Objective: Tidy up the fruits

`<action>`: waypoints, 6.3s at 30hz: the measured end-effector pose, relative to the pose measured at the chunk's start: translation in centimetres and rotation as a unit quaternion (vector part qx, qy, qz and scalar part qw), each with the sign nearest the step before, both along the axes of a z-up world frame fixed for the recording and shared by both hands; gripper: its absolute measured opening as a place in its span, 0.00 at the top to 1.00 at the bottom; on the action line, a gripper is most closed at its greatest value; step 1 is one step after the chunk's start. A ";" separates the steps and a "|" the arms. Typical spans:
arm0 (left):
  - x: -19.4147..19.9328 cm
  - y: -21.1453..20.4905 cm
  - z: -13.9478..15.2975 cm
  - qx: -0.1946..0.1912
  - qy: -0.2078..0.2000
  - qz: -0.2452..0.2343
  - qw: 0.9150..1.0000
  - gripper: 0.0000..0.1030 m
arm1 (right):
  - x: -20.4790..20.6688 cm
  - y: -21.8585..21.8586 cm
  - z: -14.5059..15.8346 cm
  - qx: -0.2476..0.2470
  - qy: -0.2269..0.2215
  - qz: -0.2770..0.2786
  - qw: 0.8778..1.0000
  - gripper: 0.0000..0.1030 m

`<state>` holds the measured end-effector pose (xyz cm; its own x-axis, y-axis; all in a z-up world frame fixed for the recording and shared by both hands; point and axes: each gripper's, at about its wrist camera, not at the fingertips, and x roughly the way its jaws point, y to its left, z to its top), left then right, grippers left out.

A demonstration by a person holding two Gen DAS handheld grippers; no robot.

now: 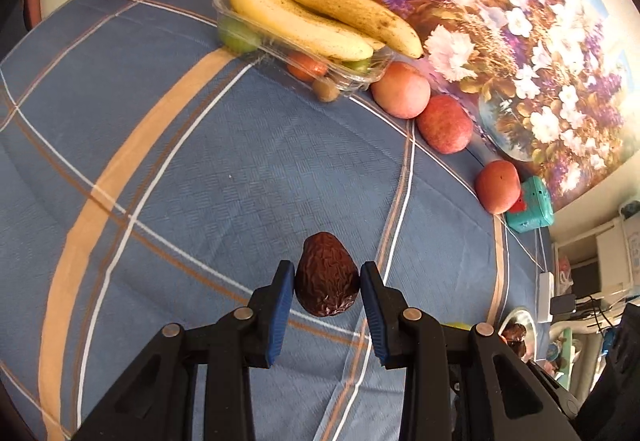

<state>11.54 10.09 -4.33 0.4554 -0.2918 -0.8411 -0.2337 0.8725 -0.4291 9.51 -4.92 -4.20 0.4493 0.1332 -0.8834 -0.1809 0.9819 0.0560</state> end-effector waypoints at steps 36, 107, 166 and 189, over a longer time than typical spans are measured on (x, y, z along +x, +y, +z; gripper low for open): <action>-4.7 -9.7 2.8 0.038 -0.017 -0.080 0.996 0.65 | -5.9 -10.5 2.8 0.045 -0.059 -0.094 0.993 0.60; -7.2 -4.1 3.9 0.051 -0.053 0.018 0.997 0.65 | -6.5 -4.4 4.3 0.085 -0.082 -0.027 0.993 0.61; -7.2 -21.0 0.8 0.097 -0.026 -0.160 0.982 0.24 | -7.8 -22.8 0.9 0.118 -0.034 -0.226 0.966 0.44; -7.3 -15.4 -0.6 0.336 0.009 -0.049 0.941 0.00 | -8.8 -19.1 0.5 0.042 -0.048 -0.210 0.976 0.13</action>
<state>4.21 -5.30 -4.94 0.4371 0.2686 -0.8584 -0.1403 0.9630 0.2299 0.67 -23.99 -3.69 0.5598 -0.0096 -0.8286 0.2274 0.9633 0.1424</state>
